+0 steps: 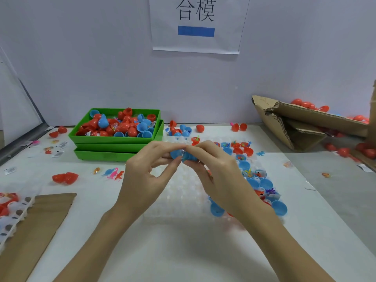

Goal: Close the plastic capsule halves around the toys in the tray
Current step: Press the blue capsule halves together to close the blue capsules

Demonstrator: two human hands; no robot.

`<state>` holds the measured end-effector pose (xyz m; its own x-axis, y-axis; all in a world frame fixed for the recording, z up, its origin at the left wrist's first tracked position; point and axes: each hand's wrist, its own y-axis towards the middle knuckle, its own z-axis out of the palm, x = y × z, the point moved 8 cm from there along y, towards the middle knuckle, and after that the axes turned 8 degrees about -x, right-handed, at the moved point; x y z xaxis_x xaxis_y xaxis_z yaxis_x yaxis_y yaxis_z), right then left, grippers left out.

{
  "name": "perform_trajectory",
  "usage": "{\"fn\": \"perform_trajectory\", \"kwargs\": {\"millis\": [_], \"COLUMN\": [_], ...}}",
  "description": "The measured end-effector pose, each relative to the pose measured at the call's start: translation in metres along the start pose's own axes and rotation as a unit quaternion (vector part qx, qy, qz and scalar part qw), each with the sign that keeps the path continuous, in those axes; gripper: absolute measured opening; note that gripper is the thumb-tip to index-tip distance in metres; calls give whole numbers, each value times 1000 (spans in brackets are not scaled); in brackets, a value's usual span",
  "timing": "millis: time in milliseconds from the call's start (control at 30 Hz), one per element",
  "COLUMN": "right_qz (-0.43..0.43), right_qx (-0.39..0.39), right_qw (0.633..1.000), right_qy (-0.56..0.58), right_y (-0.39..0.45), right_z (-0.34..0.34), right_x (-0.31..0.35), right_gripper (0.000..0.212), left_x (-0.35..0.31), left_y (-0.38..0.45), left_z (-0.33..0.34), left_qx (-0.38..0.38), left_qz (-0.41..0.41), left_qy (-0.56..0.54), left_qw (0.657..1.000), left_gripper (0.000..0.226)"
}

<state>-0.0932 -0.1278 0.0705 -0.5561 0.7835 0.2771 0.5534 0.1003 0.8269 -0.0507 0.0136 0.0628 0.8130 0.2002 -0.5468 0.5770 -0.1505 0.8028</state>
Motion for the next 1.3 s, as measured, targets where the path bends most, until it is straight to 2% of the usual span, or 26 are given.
{"fn": "perform_trajectory", "kwargs": {"millis": [133,300,433,567,767,933,1067,1200,1300], "right_qz": [10,49,97,153,184,214,240,219,173], "right_qx": [-6,7,-9,-23,-26,-38,-33,-2,24], "right_qw": [1000,998,991,973,966,957,946,954,971], "right_qy": [-5,34,95,170,179,190,215,204,164], "right_y": [-2,-6,-4,-5,-6,-6,-7,-5,-3], "right_z": [5,10,9,7,8,4,5,4,3], "right_x": [0,-9,-14,-18,-22,-28,-29,-27,-22], "right_gripper": [41,49,46,29,22,23,26,28,30], "left_x": [-2,-1,16,28,16,16,16,16,14], "left_y": [-1,-3,-4,-5,-5,-4,-4,-2,-1], "left_z": [-1,0,3,4,0,5,4,1,0], "left_qx": [-16,-27,-33,-40,-51,2,-6,-1,6], "left_qz": [22,-14,-142,-233,-179,-171,-159,-150,-134], "left_qy": [14,-23,-105,-176,-125,-138,-125,-136,-128], "left_qw": [1000,999,984,955,975,976,979,979,983], "left_gripper": [33,30,20,20,28,35,35,34,33]}}
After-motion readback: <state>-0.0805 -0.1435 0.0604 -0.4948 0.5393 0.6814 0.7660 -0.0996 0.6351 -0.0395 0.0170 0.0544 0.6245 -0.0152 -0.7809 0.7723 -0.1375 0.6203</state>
